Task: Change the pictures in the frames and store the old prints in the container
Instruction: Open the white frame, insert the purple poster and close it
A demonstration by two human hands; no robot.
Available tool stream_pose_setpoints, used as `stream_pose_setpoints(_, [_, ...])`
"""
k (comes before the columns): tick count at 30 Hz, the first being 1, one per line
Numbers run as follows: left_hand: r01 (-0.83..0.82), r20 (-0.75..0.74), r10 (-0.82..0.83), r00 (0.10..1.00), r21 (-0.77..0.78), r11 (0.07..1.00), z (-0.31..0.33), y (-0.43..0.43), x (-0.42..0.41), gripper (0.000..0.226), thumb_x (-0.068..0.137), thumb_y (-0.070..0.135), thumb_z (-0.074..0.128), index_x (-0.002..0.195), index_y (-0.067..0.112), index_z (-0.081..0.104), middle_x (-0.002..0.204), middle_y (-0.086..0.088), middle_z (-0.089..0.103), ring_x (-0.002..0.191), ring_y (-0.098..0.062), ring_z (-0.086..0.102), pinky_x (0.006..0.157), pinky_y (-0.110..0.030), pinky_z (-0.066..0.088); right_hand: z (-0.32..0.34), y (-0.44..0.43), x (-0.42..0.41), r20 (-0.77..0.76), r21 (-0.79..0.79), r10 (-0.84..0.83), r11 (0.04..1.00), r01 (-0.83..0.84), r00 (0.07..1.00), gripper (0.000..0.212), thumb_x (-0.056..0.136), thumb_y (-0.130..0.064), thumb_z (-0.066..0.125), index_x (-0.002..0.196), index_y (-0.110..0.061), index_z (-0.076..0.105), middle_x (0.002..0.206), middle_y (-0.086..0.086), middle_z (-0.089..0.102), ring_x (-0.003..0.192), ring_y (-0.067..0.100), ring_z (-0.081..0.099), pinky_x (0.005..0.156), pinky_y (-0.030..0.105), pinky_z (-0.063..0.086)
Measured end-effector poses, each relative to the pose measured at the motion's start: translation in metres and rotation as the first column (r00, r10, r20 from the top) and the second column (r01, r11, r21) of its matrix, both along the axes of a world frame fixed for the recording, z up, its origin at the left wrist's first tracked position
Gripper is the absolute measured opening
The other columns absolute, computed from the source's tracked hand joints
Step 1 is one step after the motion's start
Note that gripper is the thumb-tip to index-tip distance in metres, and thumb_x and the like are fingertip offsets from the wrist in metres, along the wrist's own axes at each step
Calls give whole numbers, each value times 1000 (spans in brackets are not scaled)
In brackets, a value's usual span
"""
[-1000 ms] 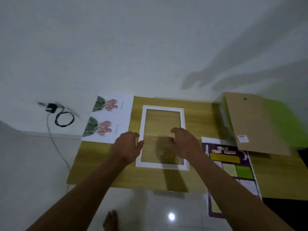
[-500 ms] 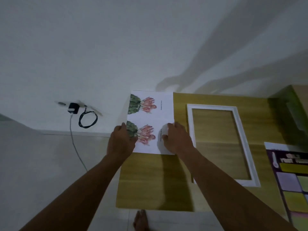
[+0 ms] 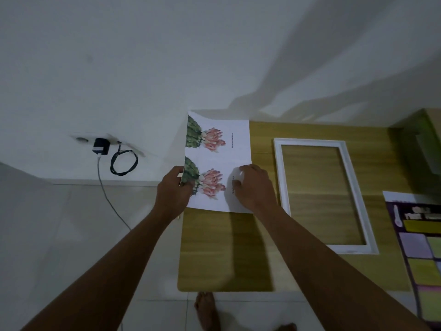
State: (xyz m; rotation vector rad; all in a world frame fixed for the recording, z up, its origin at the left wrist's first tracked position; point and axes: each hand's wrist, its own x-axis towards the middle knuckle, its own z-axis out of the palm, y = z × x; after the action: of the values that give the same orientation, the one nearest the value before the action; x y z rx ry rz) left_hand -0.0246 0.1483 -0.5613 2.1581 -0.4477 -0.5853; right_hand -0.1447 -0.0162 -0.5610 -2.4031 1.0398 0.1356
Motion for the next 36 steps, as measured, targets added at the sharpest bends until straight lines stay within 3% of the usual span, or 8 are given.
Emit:
stream_pose_setpoints(11, [127, 249, -59, 967, -267, 955, 33, 3, -24, 20, 94, 14, 59, 114, 16, 66, 94, 6, 72, 81, -6, 70, 67, -23, 58, 63, 14, 50, 248, 399, -231, 909, 118, 941, 82, 82, -76, 53, 141, -19, 50, 141, 3, 55, 124, 21, 56, 98, 34, 46])
stream_pose_setpoints(18, [236, 305, -152, 940, -262, 936, 62, -8, -54, 30, 94, 23, 60, 122, 18, 65, 106, 14, 70, 90, 1, 67, 77, -15, 55, 105, 4, 46, 356, 318, -279, 934, 165, 892, 32, 90, -21, 56, 122, -15, 62, 99, -10, 58, 92, 12, 56, 77, 25, 41])
stream_pose_setpoints(22, [156, 202, -99, 974, -293, 943, 76, -24, -77, 28, 91, 50, 55, 106, 31, 69, 92, 22, 67, 84, 6, 65, 69, -13, 52, 114, -16, 18, 415, 293, -337, 929, 227, 845, 32, 90, -15, 54, 122, -16, 62, 109, -6, 62, 82, 8, 60, 59, 15, 39])
stream_pose_setpoints(25, [-18, -9, 16, 1000, -331, 944, 76, -43, -83, 21, 97, 46, 46, 92, 39, 65, 93, 10, 67, 85, -8, 62, 77, -39, 56, 125, -39, -15, 445, 353, -421, 894, 277, 790, 38, 89, -10, 51, 124, -22, 61, 107, -8, 66, 72, -1, 57, 53, 13, 38])
stream_pose_setpoints(28, [-106, -236, 66, 970, -161, 981, 75, -65, -79, 39, 94, 38, 56, 131, 27, 55, 127, 3, 59, 108, -12, 54, 95, -37, 46, 134, -65, -54, 448, 511, -549, 805, 302, 705, 46, 85, -2, 48, 119, -28, 65, 89, -17, 65, 66, -4, 59, 52, 16, 43])
stream_pose_setpoints(31, [-130, -564, 6, 826, -181, 975, 73, -84, -91, 42, 93, 31, 60, 134, 23, 52, 127, 3, 60, 109, -19, 60, 95, -43, 49, 131, -93, -96, 383, 631, -663, 696, 341, 643, 48, 83, 2, 49, 111, -32, 69, 67, -14, 66, 46, -3, 55, 43, 15, 38])
stream_pose_setpoints(33, [-144, -655, -29, 755, -209, 967, 69, -94, -102, 41, 90, 24, 65, 130, 23, 54, 120, -2, 67, 102, -23, 66, 86, -44, 54, 121, -109, -123, 363, 628, -665, 692, 356, 653, 49, 84, 1, 49, 114, -32, 69, 79, -9, 69, 52, -1, 57, 45, 16, 40])
stream_pose_setpoints(36, [-88, -551, -13, 834, -157, 984, 56, -111, -122, 53, 84, 13, 72, 132, 22, 53, 111, -5, 70, 94, -23, 70, 83, -47, 57, 101, -131, -159, 355, 577, -653, 716, 392, 669, 55, 85, 5, 46, 124, -27, 66, 112, -3, 68, 87, 12, 65, 62, 19, 47])
